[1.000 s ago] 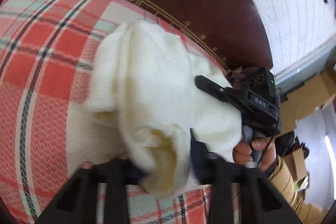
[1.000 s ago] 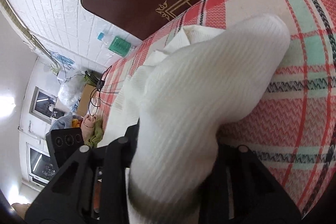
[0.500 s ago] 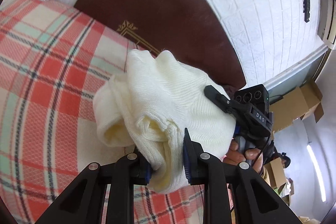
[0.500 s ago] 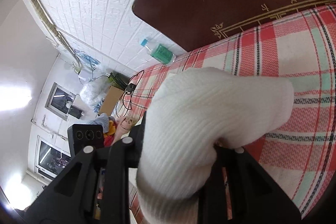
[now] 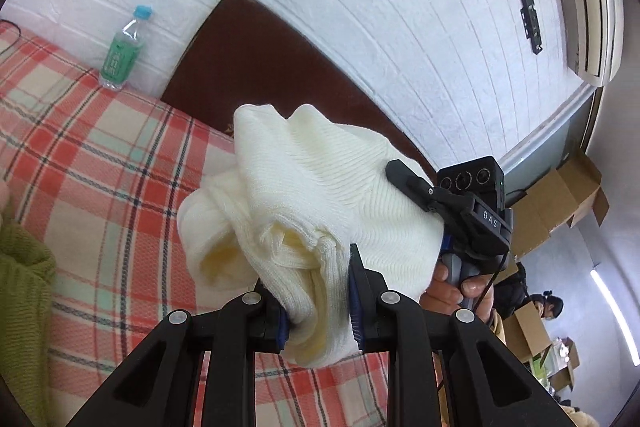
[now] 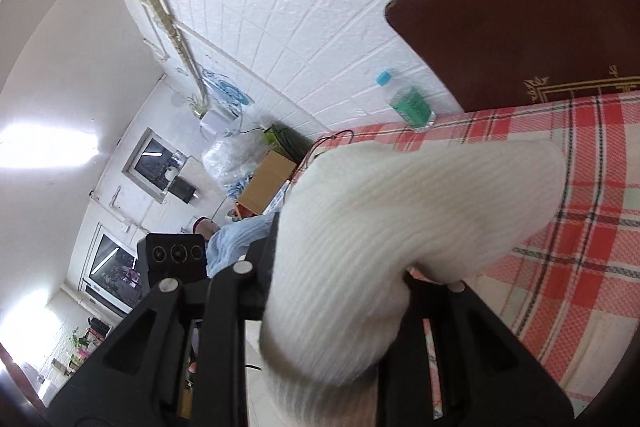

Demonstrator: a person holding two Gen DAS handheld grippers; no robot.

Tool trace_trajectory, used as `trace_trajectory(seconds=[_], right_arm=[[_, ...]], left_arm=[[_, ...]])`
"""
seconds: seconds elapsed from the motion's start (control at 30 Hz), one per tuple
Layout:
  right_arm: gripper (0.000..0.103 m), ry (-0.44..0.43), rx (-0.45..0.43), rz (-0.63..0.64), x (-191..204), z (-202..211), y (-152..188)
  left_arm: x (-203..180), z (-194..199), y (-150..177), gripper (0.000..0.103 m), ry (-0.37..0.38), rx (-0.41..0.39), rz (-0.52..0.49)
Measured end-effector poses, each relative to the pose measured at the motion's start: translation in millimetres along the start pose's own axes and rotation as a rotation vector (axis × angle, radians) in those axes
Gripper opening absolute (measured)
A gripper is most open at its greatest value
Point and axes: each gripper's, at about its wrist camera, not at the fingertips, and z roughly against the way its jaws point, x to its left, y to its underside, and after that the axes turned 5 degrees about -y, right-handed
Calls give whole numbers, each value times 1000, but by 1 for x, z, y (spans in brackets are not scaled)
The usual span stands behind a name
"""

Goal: Fold clothes
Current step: 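Grasp the folded sweater with both grippers and lift it off the bed, then carry the folded sweater with both grippers onto the stack of folded clothes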

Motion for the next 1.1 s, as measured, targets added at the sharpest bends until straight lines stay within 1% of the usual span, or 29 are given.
trace_trajectory(seconds=[0.2, 0.37, 0.53, 0.63, 0.7, 0.73, 0.8, 0.83, 0.87, 0.9, 0.93, 0.97, 1.0, 1.03, 1.1], right_arm=[[26, -112, 27, 47, 54, -54, -17], [26, -230, 54, 47, 96, -120, -35], [27, -318, 108, 14, 129, -197, -37], [26, -358, 146, -30, 140, -243, -28], [27, -353, 187, -47, 141, -275, -15], [27, -341, 210, -55, 139, -291, -7], [32, -303, 278, -93, 124, -321, 13], [33, -270, 324, -105, 115, -333, 24], [37, -224, 362, -115, 106, -343, 35], [44, -188, 392, -120, 98, -350, 44], [47, -178, 396, -113, 93, -349, 48], [53, -168, 399, -105, 88, -347, 51], [57, -158, 403, -98, 83, -346, 54], [58, -151, 404, -83, 80, -343, 56], [59, -152, 392, -15, 87, -333, 53]], left_arm=[[0, 78, -22, 22, -54, -100, -24], [16, 148, -52, 22, -146, -201, -26], [44, 220, -66, 22, -244, -302, 4], [70, 257, -62, 22, -304, -367, 48], [92, 277, -57, 23, -347, -406, 85], [109, 282, -53, 23, -365, -413, 121], [148, 282, -42, 23, -406, -399, 200], [168, 281, -36, 24, -427, -390, 240], [187, 277, -29, 24, -447, -378, 283], [206, 272, -20, 24, -466, -365, 329], [221, 266, -13, 24, -480, -347, 361], [229, 262, -9, 25, -468, -341, 376], [234, 260, -6, 29, -447, -340, 386], [240, 258, -3, 31, -426, -339, 396], [238, 256, -4, 32, -424, -346, 378]])
